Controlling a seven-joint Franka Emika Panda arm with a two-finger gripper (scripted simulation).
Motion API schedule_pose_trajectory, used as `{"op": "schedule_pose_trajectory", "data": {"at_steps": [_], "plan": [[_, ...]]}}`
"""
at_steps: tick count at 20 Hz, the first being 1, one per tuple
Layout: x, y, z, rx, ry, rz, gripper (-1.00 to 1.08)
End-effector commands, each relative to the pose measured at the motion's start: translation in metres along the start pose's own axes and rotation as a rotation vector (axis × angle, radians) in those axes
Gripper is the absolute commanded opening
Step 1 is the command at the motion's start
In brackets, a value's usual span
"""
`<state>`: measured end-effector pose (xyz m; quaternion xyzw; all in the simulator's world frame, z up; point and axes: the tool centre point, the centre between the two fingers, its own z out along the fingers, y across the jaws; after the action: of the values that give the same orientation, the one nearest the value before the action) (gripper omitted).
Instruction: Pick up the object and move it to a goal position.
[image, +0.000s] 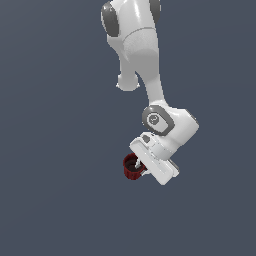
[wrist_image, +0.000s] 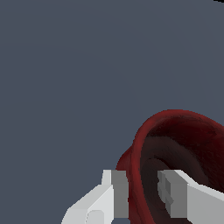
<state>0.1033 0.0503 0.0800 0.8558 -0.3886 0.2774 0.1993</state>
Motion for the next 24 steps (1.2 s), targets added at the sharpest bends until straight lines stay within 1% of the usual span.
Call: {"op": "schedule_pose_trajectory", "data": {"at_steps": [1, 5, 8, 24], "plan": [[0.013, 0.010, -0.005, 0.001, 0.002, 0.003, -1.00], [0.036, 0.033, -0.013, 0.001, 0.001, 0.003, -1.00], [0.060, 0.056, -0.022, 0.000, 0.000, 0.003, -1.00], [0.212, 0.201, -0.078, -0.001, -0.003, 0.004, -1.00]]}}
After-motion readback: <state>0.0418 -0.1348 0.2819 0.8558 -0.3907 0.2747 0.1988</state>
